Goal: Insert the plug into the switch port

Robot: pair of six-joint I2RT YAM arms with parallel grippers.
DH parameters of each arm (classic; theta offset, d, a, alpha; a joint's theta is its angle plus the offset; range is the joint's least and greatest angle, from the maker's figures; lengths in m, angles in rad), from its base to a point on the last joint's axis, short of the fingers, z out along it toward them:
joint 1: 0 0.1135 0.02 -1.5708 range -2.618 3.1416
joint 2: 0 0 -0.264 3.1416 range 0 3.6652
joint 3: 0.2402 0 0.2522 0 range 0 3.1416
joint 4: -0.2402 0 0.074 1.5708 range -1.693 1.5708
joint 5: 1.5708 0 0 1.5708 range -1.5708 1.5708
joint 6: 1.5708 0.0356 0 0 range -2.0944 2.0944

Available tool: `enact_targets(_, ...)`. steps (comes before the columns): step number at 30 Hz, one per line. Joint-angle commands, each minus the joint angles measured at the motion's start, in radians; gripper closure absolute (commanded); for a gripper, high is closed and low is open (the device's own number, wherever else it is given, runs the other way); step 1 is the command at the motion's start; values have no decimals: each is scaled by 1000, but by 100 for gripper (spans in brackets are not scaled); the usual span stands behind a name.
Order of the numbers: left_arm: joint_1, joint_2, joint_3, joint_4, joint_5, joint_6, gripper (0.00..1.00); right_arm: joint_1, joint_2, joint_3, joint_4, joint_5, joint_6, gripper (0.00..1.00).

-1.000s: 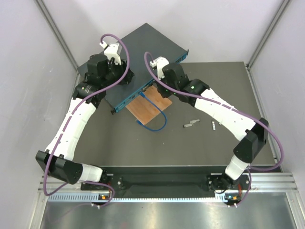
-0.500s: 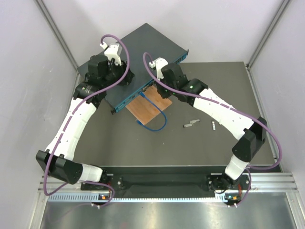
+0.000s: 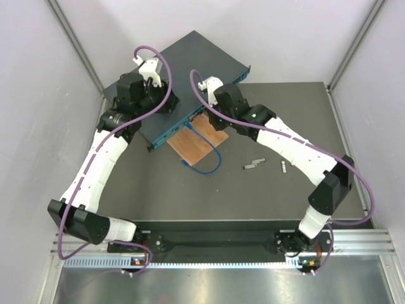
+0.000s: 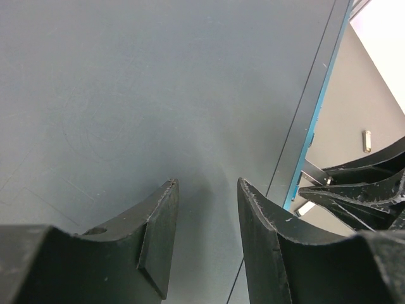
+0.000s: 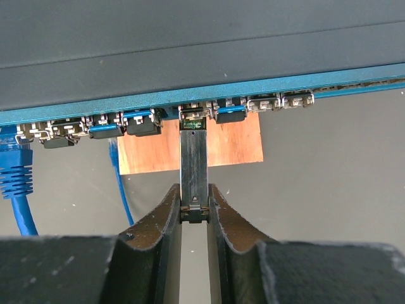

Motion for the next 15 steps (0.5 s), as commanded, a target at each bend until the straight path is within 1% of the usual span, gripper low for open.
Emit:
enact_targets(1, 4, 3, 4, 28, 13, -12, 53, 4, -29, 58, 114, 14, -4, 100)
enact_targets(15, 4, 15, 6, 26, 19, -22, 53, 10, -29, 98, 97, 6, -1, 100)
